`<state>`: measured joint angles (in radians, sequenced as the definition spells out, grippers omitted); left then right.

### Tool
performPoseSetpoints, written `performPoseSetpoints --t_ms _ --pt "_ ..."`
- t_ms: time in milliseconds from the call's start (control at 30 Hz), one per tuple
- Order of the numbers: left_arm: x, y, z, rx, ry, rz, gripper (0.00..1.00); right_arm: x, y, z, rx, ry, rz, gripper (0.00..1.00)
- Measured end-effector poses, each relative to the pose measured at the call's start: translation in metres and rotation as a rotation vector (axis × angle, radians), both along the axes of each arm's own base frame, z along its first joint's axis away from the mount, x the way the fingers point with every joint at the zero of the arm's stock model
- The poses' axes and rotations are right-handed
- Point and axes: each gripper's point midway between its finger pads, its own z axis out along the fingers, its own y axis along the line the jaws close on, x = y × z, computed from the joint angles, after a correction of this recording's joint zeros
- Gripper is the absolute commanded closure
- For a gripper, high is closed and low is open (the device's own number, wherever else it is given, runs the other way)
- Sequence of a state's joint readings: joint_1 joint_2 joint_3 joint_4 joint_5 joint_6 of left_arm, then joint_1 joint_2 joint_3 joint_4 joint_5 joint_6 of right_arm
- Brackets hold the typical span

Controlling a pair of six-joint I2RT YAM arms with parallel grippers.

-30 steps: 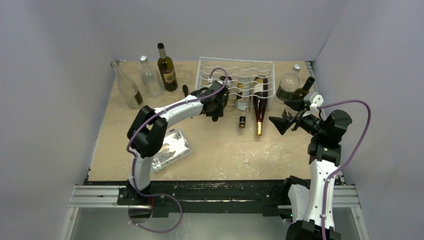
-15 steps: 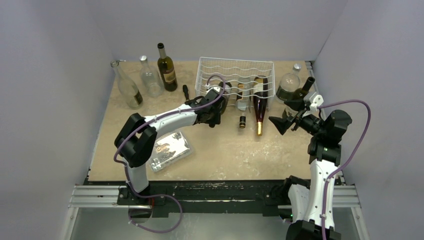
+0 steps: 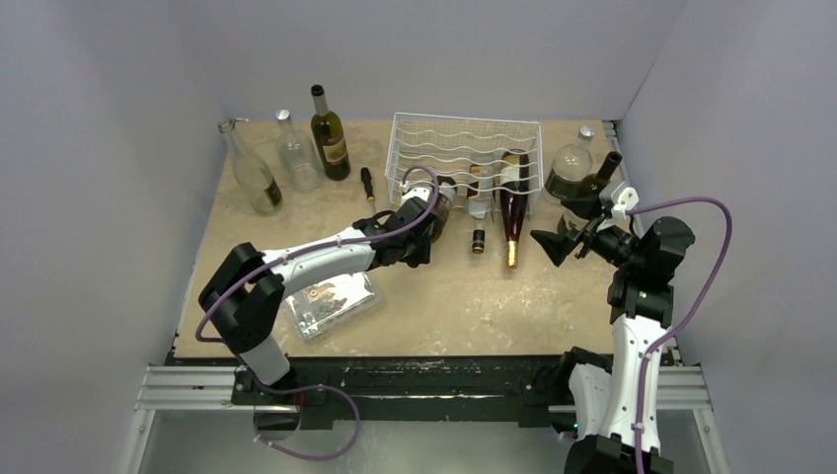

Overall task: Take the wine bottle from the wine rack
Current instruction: Pick up the wine bottle from the wine rack.

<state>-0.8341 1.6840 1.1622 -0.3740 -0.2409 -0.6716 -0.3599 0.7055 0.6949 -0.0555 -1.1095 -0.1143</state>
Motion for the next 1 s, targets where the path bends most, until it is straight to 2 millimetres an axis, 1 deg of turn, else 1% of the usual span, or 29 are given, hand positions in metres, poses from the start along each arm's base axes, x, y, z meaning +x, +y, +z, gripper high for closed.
performPoseSetpoints --t_ms 200,467,633,800,1000 --pt "-0.020 0.004 -0.001 -0.002 0.000 -0.014 1.00 0.000 0.000 0.000 -0.002 -0.002 0.000 0.01" --pt "-0.040 0.009 0.003 -0.005 -0.005 -0.015 1.00 0.000 0.000 0.000 -0.002 -0.002 0.000 0.01" --pt "-0.056 0.014 0.004 0.007 0.003 -0.032 1.00 0.000 0.000 0.000 -0.003 -0.003 0.001 0.01" --pt "-0.072 0.026 0.005 0.015 0.008 -0.029 1.00 0.000 0.000 0.000 -0.009 -0.008 0.002 0.01" --pt "-0.089 0.040 0.009 0.014 0.016 -0.030 1.00 0.000 0.000 -0.006 -0.020 -0.008 0.012 0.01"
